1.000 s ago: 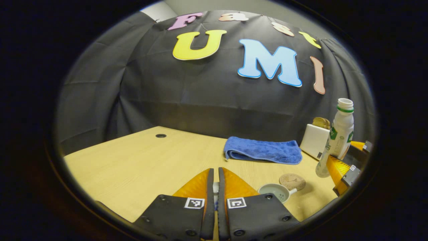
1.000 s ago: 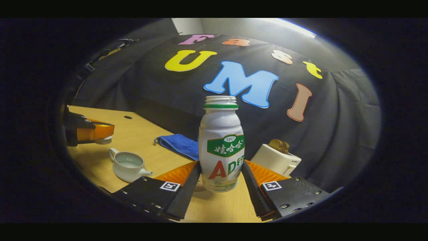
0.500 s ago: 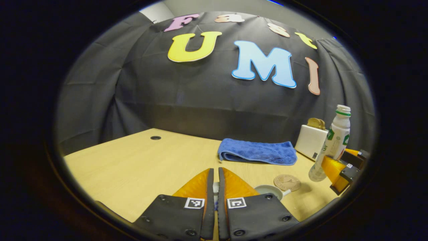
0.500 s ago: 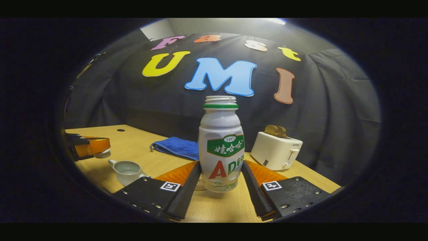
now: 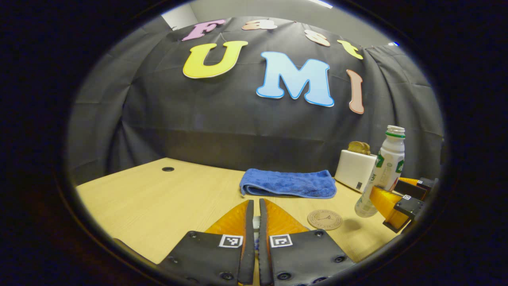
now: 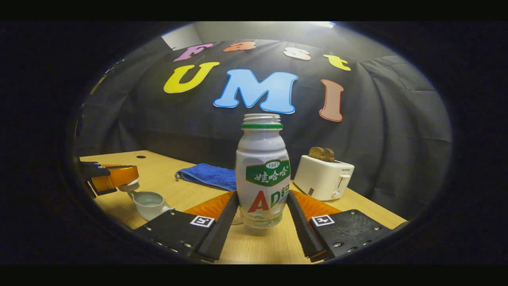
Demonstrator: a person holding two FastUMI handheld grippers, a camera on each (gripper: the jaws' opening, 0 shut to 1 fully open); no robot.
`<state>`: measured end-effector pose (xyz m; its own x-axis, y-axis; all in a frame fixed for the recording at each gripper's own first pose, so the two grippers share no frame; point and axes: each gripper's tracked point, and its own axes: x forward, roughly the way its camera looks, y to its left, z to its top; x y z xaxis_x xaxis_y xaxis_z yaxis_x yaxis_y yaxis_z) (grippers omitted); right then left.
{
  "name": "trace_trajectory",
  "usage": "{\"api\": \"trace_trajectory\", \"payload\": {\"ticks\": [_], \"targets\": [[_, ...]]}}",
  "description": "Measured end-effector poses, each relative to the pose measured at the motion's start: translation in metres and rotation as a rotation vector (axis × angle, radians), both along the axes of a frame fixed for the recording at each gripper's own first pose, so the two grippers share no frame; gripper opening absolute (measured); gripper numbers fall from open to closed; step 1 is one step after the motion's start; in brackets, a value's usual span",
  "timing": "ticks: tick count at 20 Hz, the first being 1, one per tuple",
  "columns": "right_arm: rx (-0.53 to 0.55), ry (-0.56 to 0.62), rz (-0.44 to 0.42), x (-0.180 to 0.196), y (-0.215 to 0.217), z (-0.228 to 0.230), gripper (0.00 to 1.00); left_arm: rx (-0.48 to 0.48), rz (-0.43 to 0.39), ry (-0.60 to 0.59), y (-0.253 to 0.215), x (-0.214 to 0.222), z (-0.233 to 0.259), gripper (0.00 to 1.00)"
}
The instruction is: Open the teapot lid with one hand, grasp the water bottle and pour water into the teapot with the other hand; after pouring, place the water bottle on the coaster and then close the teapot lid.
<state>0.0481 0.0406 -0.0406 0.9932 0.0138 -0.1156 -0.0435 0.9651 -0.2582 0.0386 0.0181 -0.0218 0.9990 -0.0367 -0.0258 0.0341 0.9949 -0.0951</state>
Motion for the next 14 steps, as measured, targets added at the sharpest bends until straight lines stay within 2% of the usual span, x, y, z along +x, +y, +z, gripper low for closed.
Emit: {"api": "trace_trajectory", "payload": {"ticks": [6, 9, 10, 11, 14], "targets": [[0.000, -0.019, -0.016, -0.002, -0.007, 0.007, 0.74, 0.008, -0.090, -0.030, -0.034, 0.001, 0.005, 0.11], [0.015, -0.018, -0.013, -0.002, -0.007, 0.009, 0.74, 0.024, -0.115, -0.030, -0.046, 0.003, 0.005, 0.11], [0.014, -0.018, -0.013, -0.002, -0.008, 0.009, 0.74, 0.033, -0.121, -0.028, -0.049, 0.004, 0.002, 0.14], [0.015, -0.020, -0.014, -0.003, -0.009, 0.010, 0.74, 0.045, -0.123, -0.025, -0.052, 0.005, 0.001, 0.11], [0.016, -0.027, -0.015, -0.003, -0.010, 0.012, 0.74, 0.075, -0.130, -0.014, -0.058, 0.007, -0.004, 0.11]]}}
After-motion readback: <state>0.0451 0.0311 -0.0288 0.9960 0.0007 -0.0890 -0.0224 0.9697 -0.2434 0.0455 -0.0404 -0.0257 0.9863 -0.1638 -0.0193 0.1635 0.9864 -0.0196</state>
